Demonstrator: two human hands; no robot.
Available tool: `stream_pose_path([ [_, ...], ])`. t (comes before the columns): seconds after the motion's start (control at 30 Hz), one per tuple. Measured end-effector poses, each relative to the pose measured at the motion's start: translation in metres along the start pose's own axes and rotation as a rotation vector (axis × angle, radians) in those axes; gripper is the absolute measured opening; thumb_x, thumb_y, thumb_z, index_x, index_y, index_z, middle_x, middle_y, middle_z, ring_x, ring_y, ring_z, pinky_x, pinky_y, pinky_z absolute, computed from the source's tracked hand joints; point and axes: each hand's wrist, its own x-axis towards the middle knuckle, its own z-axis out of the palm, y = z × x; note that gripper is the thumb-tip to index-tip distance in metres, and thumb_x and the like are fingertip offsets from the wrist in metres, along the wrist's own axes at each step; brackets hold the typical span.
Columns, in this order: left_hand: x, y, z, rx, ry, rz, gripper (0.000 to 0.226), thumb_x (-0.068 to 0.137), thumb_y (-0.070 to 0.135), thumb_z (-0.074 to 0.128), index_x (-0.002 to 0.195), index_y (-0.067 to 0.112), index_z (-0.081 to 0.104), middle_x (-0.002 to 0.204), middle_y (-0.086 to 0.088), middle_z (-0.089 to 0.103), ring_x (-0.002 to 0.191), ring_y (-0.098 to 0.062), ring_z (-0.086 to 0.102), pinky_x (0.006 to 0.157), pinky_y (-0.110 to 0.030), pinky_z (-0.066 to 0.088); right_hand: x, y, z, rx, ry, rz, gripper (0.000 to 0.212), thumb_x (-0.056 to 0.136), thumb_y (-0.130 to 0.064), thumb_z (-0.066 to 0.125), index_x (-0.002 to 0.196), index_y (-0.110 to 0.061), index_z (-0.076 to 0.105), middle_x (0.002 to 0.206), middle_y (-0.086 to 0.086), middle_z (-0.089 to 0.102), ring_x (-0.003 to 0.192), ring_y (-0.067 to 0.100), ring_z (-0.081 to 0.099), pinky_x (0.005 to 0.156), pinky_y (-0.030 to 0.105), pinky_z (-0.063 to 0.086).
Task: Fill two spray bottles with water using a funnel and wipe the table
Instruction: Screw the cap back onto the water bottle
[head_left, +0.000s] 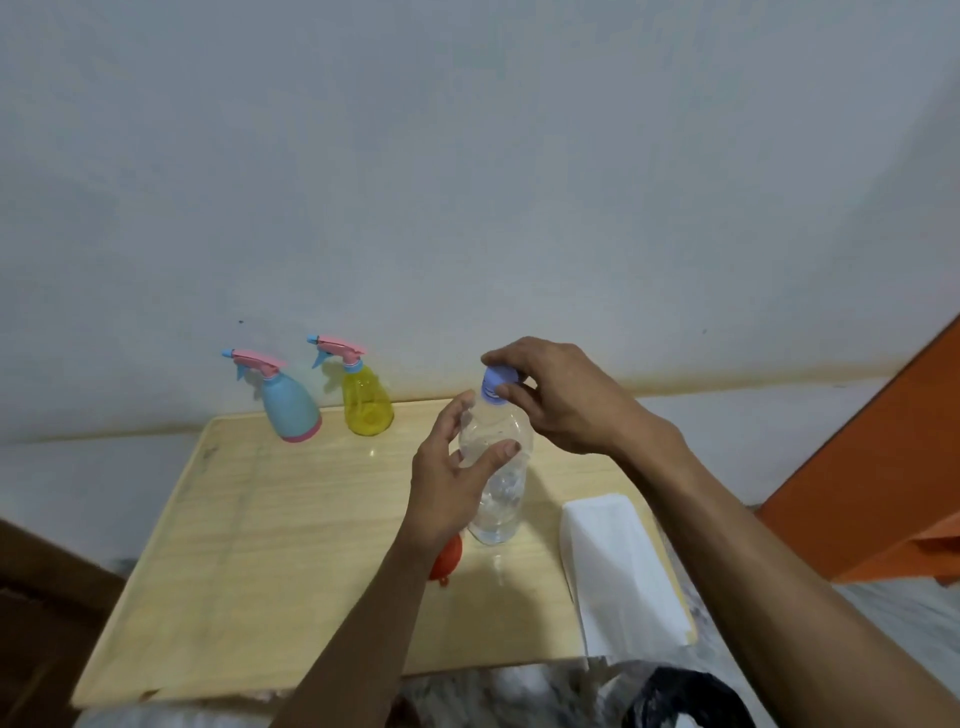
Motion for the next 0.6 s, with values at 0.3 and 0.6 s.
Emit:
stream_pose_path([
  [0.3,0.0,0.0,-0.001,0.003,-0.006,-0.02,0.072,0.078,0.028,0.085,0.141,0.032,0.051,0.131,0.027,0.058,0.12,0.019,0.05,0.103,-0.027,0.051,0.01,-0.001,-0.004,-0.081,-0.061,0.001,0.032,0.1,-0.034,0.059,0.125,-0.013,0.062,0.114,0.004,0.063,0.102,0.023,0.061,0.086,0.031,0.045],
  [0.6,0.002,0.001,-0.001,0.019,-0.017,-0.031,0.078,0.074,0.039,0.085,0.142,0.037,0.049,0.142,0.018,0.054,0.128,0.009,0.05,0.107,-0.035,0.05,0.013,0.006,-0.007,-0.102,-0.156,-0.115,0.036,0.103,-0.015,0.05,0.137,-0.02,0.06,0.137,-0.001,0.061,0.118,0.021,0.055,0.091,0.022,0.033],
])
